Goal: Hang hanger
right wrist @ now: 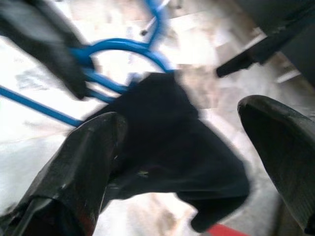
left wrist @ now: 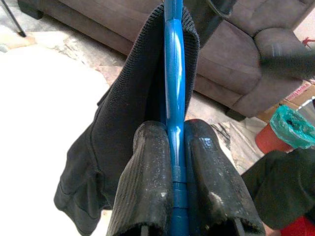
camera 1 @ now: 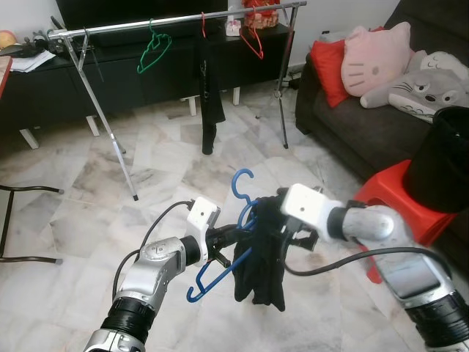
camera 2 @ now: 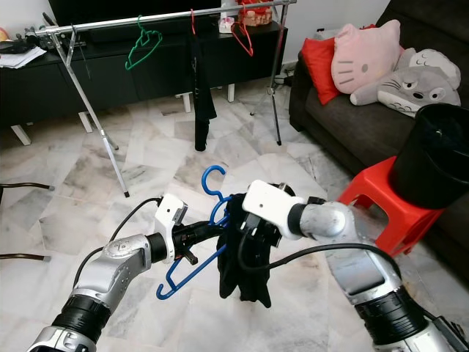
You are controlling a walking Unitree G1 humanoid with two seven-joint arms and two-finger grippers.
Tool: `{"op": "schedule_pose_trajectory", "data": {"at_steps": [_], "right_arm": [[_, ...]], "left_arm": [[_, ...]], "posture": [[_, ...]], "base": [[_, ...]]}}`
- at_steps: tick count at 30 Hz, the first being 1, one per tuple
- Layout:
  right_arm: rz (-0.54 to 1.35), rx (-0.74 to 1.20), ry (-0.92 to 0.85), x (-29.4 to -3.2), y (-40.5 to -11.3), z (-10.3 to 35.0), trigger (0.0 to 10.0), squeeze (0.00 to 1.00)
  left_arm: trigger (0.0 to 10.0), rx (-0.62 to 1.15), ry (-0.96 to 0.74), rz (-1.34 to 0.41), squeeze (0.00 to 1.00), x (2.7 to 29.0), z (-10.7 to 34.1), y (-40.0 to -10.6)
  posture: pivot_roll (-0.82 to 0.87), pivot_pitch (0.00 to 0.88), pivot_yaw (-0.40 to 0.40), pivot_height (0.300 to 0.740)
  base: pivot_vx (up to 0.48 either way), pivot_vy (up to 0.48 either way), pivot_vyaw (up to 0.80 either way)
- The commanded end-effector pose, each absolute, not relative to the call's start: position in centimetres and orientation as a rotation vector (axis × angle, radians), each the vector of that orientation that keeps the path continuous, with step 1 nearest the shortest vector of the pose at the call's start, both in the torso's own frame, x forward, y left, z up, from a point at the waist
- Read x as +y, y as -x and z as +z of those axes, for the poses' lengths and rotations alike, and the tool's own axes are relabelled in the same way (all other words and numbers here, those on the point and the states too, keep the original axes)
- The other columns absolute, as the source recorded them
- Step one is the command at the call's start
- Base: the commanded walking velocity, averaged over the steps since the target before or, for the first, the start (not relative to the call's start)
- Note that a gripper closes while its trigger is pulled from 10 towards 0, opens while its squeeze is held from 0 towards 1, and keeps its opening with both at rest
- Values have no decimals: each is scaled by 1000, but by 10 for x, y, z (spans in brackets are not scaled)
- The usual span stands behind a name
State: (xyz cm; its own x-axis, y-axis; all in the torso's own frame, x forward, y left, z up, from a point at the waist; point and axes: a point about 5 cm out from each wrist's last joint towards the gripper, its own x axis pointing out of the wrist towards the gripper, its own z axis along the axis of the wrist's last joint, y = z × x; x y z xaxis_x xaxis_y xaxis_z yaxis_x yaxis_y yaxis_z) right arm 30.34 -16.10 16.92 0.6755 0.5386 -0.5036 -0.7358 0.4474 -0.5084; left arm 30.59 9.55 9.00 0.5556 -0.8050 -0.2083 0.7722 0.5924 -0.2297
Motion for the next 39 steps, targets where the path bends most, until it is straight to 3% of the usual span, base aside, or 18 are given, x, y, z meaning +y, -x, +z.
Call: {"op": "schedule_pose_trajectory", "data": {"at_steps": [1, 8, 20, 25, 39], "right_arm": [[748, 266, 755, -175, -308, 178, 10000, 0], [808, 268, 641, -198, -307, 179, 10000, 0], [1077, 372, 425, -222, -292, 151, 10000, 0], [1097, 407, 439, -226, -292, 139, 10000, 0], [1143, 243, 406, -229, -301, 155, 10000, 0]], "left_arm": [[10000, 287, 110, -1001, 0, 93, 96, -302], [10000, 301, 32, -1094, 0, 104, 95, -292], [10000, 226, -37, -1165, 0, 107, 103, -290], [10000, 173, -62, -1228, 0, 104, 112, -288], [10000, 171, -133, -1321, 0, 95, 115, -282]], "posture": [[-111, 0, -18, 740], [-111, 0, -20, 740], [-104, 3, -22, 740], [-99, 0, -25, 740], [-92, 0, -47, 740]], "base": [[0, 0, 0], [0, 0, 0], [0, 0, 0], [0, 0, 0], [0, 0, 0]]}}
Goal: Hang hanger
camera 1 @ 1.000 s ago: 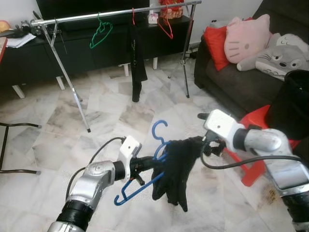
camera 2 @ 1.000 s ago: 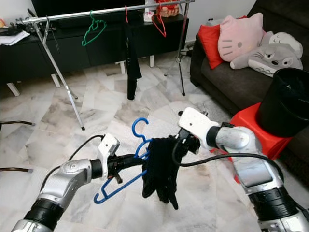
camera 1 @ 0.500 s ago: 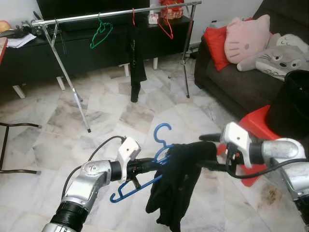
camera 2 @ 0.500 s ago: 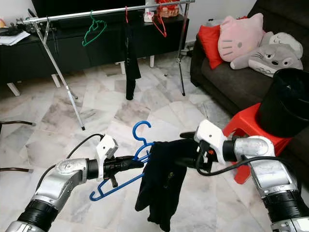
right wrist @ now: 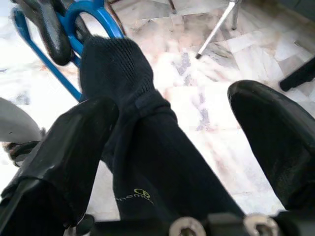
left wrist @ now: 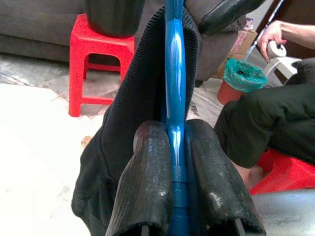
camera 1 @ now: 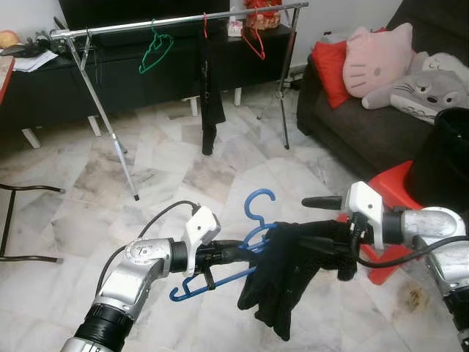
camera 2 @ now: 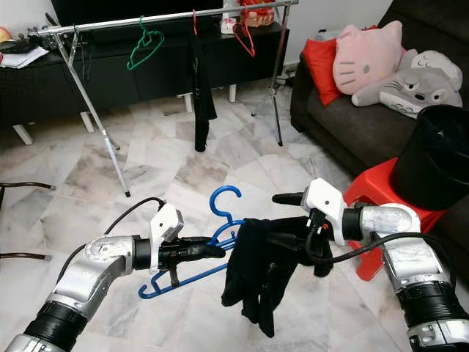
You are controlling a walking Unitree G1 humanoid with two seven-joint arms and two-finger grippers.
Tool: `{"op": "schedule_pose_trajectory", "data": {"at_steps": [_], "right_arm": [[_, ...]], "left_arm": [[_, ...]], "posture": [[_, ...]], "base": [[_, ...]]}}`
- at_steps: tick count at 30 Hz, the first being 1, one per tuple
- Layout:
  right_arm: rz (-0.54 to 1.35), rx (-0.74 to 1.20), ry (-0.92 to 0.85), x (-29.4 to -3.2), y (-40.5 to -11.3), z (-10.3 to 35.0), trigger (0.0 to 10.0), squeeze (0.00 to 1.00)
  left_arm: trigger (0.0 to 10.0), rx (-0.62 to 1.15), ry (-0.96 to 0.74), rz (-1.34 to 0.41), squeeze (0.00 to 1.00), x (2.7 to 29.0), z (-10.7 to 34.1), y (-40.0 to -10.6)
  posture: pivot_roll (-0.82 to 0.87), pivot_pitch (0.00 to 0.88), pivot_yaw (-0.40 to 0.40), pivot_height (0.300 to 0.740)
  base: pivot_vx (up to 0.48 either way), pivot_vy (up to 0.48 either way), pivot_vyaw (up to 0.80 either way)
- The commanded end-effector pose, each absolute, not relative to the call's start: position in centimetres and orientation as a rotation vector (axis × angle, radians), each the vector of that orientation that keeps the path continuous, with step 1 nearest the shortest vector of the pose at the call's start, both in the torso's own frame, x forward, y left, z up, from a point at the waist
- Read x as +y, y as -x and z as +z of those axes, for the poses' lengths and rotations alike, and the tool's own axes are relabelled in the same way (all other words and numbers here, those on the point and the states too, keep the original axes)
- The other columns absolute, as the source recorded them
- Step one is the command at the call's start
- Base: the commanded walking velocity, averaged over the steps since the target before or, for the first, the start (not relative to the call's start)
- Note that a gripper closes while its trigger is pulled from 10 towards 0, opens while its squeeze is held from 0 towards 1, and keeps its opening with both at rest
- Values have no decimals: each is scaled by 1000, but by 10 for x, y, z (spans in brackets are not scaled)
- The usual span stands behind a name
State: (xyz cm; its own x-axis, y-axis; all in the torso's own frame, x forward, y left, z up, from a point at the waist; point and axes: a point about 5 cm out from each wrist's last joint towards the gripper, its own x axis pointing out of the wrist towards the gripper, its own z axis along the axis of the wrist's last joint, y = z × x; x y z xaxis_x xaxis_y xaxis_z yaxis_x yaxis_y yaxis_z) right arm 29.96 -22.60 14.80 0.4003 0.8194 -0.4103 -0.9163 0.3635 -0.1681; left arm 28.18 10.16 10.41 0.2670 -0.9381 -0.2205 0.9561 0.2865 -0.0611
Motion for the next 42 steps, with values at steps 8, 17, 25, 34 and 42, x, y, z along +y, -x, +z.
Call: {"op": "schedule_pose_trajectory", "data": {"at_steps": [8, 17, 25, 34, 42], "right_arm": [[1117, 238, 433, -231, -306, 147, 10000, 0], [1172, 201, 417, -222, -306, 143, 10000, 0], [1159, 124, 423, -214, -313, 148, 10000, 0], [1167, 94, 419, -212, -316, 150, 10000, 0], [1277, 191, 395, -210, -308, 138, 10000, 0]], "left_arm": [[10000, 129, -191, -1340, 0, 90, 126, -285], [10000, 73, -230, -1348, 0, 83, 140, -290], [10000, 49, -253, -1379, 0, 75, 144, -288], [10000, 35, -254, -1391, 0, 70, 147, -286], [10000, 11, -262, -1402, 0, 67, 153, -286]], "posture": [[-78, 0, -61, 740], [-64, 0, -63, 740], [-67, 0, -63, 740], [-67, 0, -67, 740], [-63, 0, -69, 740]], "base": [[0, 0, 0], [0, 0, 0], [0, 0, 0], [0, 0, 0], [0, 0, 0]]}}
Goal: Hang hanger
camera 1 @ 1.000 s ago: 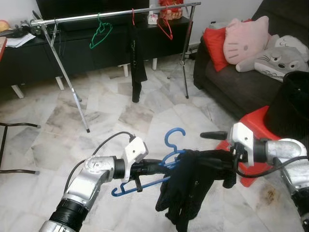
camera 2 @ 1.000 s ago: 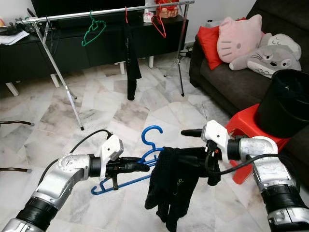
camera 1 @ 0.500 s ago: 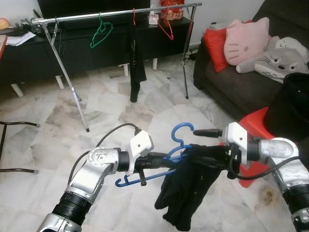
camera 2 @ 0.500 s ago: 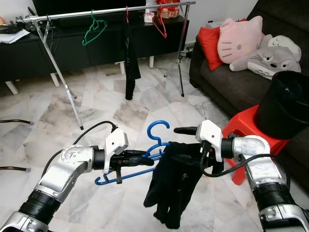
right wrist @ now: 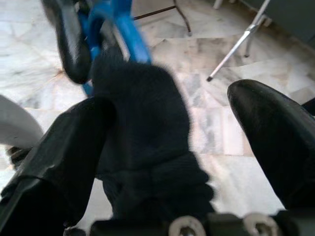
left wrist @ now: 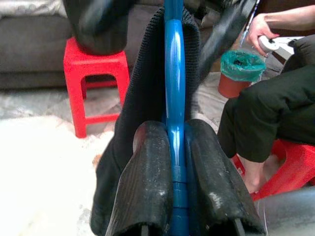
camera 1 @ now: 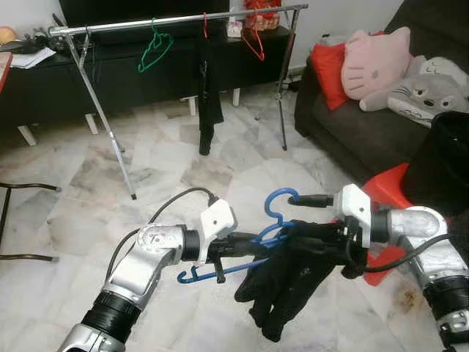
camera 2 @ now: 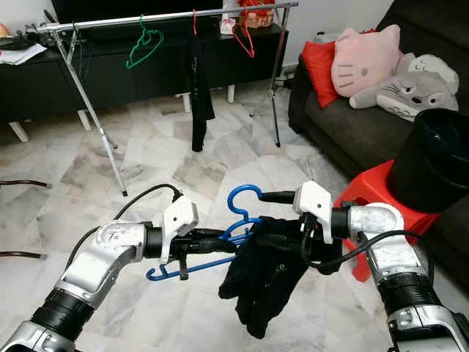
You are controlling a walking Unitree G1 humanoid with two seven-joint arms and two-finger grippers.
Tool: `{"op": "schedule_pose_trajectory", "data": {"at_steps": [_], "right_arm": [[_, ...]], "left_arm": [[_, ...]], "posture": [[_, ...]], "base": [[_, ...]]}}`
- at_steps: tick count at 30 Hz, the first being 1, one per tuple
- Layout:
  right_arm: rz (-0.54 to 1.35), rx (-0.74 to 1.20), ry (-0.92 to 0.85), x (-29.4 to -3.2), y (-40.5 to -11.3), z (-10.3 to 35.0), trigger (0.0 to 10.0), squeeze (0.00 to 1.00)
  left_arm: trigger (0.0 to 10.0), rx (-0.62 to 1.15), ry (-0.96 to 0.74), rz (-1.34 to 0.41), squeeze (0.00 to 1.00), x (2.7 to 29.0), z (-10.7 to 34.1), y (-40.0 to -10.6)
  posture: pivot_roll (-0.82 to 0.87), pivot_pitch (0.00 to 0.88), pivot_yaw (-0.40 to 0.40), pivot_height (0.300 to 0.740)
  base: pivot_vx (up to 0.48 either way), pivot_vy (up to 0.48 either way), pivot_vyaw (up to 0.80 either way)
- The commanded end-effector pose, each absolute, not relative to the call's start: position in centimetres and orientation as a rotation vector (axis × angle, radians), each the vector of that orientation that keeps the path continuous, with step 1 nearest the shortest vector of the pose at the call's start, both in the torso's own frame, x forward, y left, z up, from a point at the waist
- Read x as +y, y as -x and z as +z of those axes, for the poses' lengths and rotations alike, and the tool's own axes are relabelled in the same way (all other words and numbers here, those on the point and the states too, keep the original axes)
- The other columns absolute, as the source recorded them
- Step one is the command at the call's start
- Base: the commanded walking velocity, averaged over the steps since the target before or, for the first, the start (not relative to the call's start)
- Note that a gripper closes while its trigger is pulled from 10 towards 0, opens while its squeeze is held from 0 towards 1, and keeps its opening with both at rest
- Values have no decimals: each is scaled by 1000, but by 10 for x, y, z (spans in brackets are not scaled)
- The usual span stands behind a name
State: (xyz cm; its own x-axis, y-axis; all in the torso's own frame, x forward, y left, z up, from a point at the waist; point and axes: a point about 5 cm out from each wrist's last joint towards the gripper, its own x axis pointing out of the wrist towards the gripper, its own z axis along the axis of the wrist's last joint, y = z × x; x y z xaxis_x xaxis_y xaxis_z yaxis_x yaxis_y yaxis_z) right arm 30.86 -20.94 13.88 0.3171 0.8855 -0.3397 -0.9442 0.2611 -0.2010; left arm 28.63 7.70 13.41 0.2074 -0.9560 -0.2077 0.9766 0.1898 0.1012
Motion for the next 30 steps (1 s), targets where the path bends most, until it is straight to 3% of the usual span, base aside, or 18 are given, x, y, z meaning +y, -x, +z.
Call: {"op": "schedule_pose_trajectory", "data": {"at_steps": [1, 13, 14, 15, 16, 30], "right_arm": [[1277, 191, 395, -210, -308, 138, 10000, 0], [1260, 214, 417, -213, -310, 135, 10000, 0], [1250, 212, 420, -213, -311, 135, 4588, 0], [1242, 211, 422, -214, -312, 135, 4588, 0], [1229, 215, 424, -215, -313, 135, 0, 0], [1251, 221, 400, -210, -312, 132, 0, 0]], "left_arm": [[10000, 11, -262, -1402, 0, 67, 153, -286], [10000, 4, -267, -1415, 0, 65, 155, -284], [10000, 6, -267, -1415, 0, 65, 155, -284], [10000, 7, -268, -1415, 0, 65, 154, -285], [10000, 11, -272, -1413, 0, 65, 153, -285], [10000, 13, -262, -1416, 0, 63, 152, -284]], "posture": [[-63, 0, -69, 740], [-62, 0, -67, 740], [-63, 0, -65, 740], [-61, 0, -65, 740], [-61, 0, -65, 740], [-62, 0, -66, 740]], "base": [[0, 0, 0], [0, 0, 0], [0, 0, 0], [0, 0, 0], [0, 0, 0], [0, 0, 0]]}}
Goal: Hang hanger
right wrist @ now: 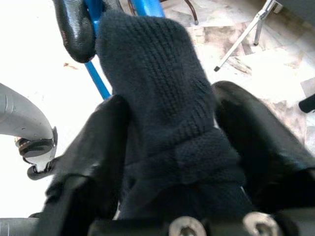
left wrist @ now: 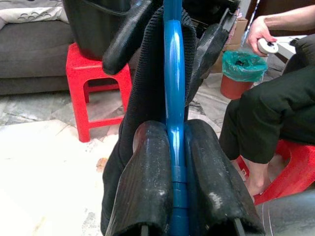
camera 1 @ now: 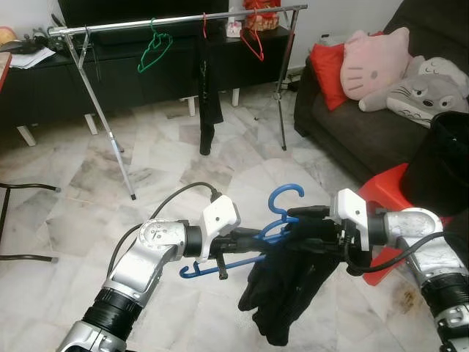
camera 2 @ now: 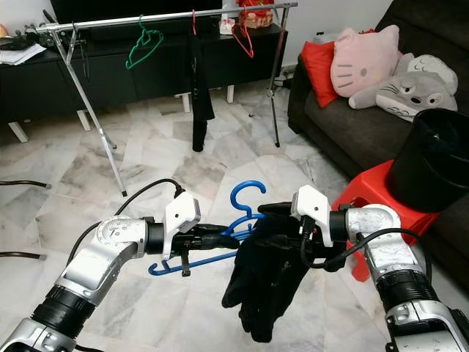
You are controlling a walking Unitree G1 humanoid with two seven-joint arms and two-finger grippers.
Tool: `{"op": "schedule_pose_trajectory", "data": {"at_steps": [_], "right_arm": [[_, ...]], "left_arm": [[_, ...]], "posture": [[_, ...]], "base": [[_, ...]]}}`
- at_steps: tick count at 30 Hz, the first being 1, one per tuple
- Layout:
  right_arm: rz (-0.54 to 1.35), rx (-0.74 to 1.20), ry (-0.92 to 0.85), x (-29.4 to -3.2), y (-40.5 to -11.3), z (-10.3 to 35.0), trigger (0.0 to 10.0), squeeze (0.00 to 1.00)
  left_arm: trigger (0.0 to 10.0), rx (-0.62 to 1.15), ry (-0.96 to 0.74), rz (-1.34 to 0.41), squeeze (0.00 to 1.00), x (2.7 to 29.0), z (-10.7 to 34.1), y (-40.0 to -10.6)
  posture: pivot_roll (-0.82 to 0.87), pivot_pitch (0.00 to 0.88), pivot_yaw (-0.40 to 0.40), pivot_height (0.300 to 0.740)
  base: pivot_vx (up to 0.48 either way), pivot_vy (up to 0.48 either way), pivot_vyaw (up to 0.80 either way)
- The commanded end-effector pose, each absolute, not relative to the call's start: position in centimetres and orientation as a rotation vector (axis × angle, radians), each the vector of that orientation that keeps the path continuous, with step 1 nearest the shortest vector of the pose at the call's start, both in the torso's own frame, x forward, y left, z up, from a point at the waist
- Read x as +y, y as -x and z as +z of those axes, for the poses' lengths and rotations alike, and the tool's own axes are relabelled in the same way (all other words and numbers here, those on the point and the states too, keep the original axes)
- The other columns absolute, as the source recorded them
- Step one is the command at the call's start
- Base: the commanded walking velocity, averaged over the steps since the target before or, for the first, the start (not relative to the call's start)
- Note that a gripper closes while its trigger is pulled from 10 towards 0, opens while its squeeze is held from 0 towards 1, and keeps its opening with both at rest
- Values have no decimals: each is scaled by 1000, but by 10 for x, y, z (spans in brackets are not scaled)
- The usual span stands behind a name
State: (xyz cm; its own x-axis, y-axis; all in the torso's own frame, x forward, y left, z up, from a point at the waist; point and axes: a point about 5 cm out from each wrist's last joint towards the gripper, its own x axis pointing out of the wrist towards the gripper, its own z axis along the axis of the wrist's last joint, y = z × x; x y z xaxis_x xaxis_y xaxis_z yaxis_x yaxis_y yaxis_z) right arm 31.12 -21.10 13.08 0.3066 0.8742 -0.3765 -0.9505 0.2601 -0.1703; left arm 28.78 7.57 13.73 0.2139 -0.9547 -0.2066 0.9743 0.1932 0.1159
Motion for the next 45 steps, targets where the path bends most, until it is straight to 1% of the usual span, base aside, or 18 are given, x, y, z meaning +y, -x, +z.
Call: {"op": "schedule_pose_trajectory", "data": {"at_steps": [1, 18, 32, 33, 45], "right_arm": [[1253, 222, 398, -210, -312, 132, 0, 0], [1279, 269, 387, -206, -309, 124, 0, 0], [1282, 278, 374, -202, -308, 120, 0, 0], [1282, 277, 375, -202, -308, 120, 0, 0], [1254, 307, 405, -204, -309, 114, 0, 0]], "left_arm": [[10000, 12, -262, -1415, 0, 63, 152, -284], [10000, 4, -265, -1415, 0, 62, 152, -285], [10000, 51, -278, -1423, 0, 62, 150, -288], [10000, 58, -271, -1422, 1000, 63, 150, -289], [10000, 88, -273, -1424, 1000, 71, 149, -288]], "posture": [[-62, 0, -66, 740], [-59, 0, -59, 740], [-63, 0, -51, 740], [-62, 0, -53, 740], [-54, 0, -55, 740]], "base": [[0, 0, 0], [0, 0, 0], [0, 0, 0], [0, 0, 0], [0, 0, 0]]}}
